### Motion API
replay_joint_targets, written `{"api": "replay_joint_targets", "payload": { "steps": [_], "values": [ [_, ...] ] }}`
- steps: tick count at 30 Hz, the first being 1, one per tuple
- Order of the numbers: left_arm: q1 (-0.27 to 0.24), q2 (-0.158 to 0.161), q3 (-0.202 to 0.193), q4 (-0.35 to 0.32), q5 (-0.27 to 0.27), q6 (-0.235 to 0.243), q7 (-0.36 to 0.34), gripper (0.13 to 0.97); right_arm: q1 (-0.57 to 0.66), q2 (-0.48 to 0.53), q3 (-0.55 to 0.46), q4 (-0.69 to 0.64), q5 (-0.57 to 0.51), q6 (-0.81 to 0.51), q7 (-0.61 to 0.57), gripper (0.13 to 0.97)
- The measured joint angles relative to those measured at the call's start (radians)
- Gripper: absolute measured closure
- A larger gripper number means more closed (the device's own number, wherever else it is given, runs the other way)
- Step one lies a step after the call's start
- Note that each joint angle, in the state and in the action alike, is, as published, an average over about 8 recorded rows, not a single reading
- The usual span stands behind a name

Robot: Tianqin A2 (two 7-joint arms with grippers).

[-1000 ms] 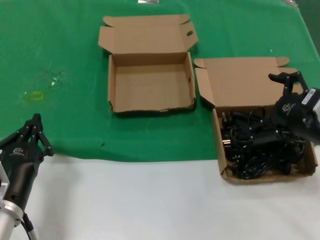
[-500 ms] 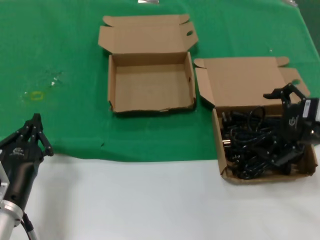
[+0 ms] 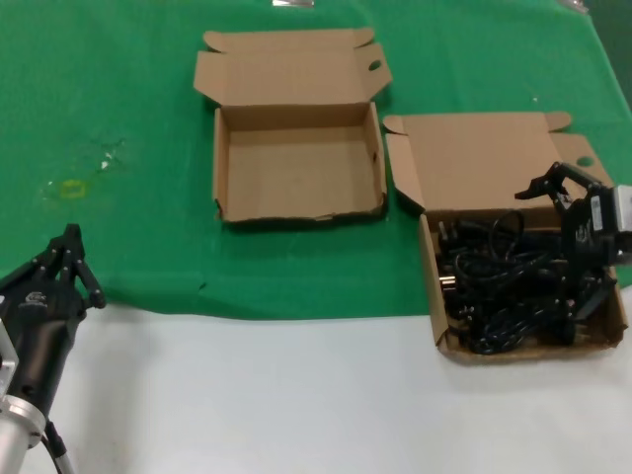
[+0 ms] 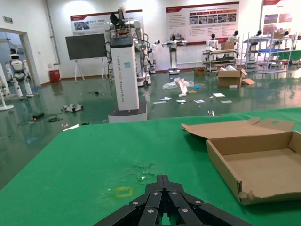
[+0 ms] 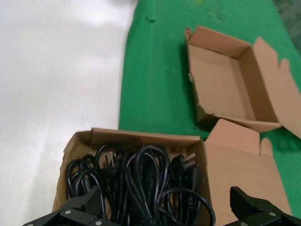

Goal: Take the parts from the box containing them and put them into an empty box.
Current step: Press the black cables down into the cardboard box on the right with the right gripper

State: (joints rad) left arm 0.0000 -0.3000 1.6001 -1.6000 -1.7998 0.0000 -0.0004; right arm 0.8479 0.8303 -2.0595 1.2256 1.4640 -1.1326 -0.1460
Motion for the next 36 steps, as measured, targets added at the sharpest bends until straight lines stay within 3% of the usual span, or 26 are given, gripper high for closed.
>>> {"api": "replay_joint_targets", "payload": {
  "steps": [16,36],
  "values": [
    [0.000,0.000,0.000,0.000,0.000,0.000,0.000,0.953,0.123,-0.098,-0.061,-0.203,-0.085,-0.050,-0.177,0.129],
    [0.000,0.000,0.000,0.000,0.000,0.000,0.000,0.953,0.138,-0.128,-0.071,-0.269,-0.117,-0.056,-0.212,0.196]
  ]
}}
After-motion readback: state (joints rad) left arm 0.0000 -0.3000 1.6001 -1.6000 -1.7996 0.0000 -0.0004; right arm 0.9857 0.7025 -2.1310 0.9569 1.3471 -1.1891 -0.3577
